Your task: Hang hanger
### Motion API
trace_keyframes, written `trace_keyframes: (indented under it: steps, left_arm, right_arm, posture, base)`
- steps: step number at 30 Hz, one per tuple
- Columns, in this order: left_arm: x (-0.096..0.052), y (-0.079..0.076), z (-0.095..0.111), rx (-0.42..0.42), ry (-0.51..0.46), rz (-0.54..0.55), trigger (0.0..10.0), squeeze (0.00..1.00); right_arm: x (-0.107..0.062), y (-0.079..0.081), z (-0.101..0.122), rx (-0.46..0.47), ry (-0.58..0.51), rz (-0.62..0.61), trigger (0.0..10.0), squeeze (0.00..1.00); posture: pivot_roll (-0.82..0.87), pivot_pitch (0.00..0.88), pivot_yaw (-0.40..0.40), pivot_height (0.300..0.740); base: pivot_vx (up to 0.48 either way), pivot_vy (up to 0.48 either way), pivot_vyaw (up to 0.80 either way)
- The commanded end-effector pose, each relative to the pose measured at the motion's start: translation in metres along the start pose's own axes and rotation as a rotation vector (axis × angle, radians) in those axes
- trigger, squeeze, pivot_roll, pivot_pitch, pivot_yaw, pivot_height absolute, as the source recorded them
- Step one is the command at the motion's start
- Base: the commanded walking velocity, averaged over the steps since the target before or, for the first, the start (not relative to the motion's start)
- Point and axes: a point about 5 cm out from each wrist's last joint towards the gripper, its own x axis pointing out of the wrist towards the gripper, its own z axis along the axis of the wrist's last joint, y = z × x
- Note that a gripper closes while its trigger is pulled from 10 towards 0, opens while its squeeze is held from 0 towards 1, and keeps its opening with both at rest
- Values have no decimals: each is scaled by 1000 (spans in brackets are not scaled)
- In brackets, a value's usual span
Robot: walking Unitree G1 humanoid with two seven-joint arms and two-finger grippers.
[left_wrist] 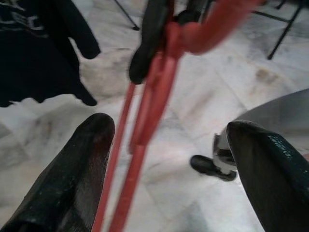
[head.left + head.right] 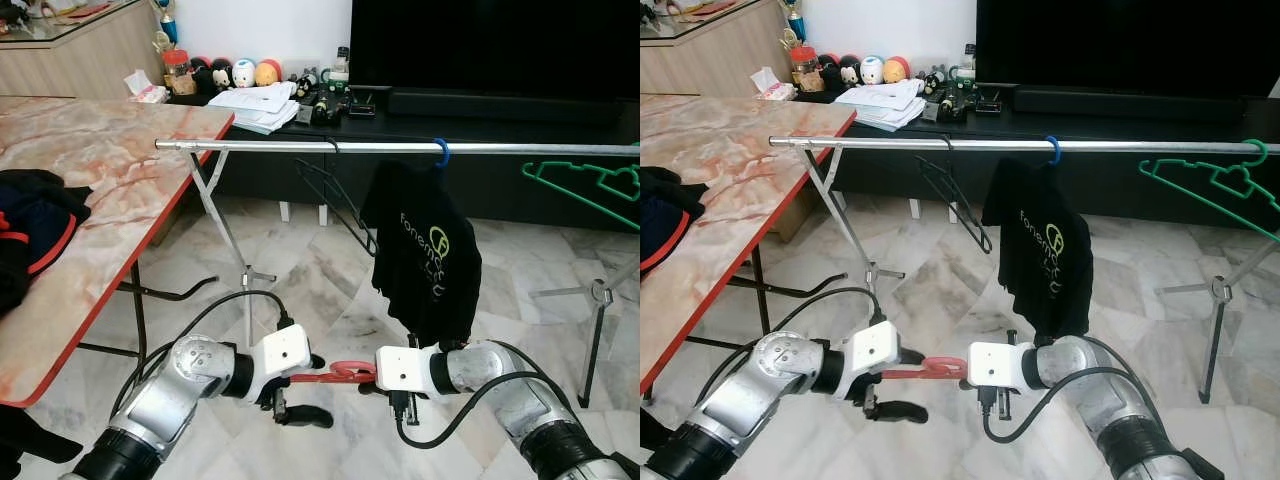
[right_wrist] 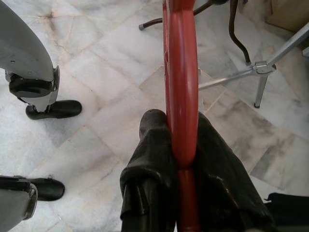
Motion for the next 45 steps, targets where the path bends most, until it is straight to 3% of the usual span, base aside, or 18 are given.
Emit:
trace_keyframes:
  steps: [1, 11, 26, 27, 28, 29, 30, 45]
  left_arm:
    - [-4, 3, 0, 8, 12, 18, 10000, 0]
    - [3, 4, 2, 0, 29, 45, 10000, 0]
    - [8, 8, 4, -6, 21, 104, 10000, 0]
    - [9, 8, 5, -9, 17, 107, 4157, 0]
    - [9, 8, 5, -8, 14, 108, 667, 0]
    - [9, 8, 5, -8, 14, 108, 667, 0]
    - [9, 9, 6, -5, 15, 108, 0, 0]
    - [10, 9, 5, 15, 37, 108, 0, 0]
  right_arm:
    - [-1, 1, 2, -10, -1, 0, 10000, 0]
    - [-5, -11, 19, -27, -53, -51, 10000, 0]
    - [-14, -4, 23, 33, -103, -14, 10000, 0]
    - [-14, -4, 23, 36, -102, -15, 10000, 0]
    - [-15, -4, 23, 39, -103, -16, 10000, 0]
    - [-15, -4, 23, 39, -103, -16, 10000, 0]
    - [-15, -5, 23, 41, -104, -17, 10000, 0]
    - [-17, -6, 27, 46, -114, -16, 10000, 0]
  posture:
    - [-25, 94, 70, 740]
    - [-27, 77, 71, 740]
    - [-27, 95, 64, 740]
    - [-26, 97, 65, 740]
    - [-24, 98, 64, 740]
    - [-24, 98, 64, 740]
    - [-25, 99, 65, 740]
    - [-25, 103, 65, 740]
  base:
    - [0, 0, 0]
    - [0, 0, 0]
    - [0, 0, 0]
    - [0, 0, 0]
    - [0, 0, 0]
    - [0, 0, 0]
    - [0, 0, 0]
    - [0, 0, 0]
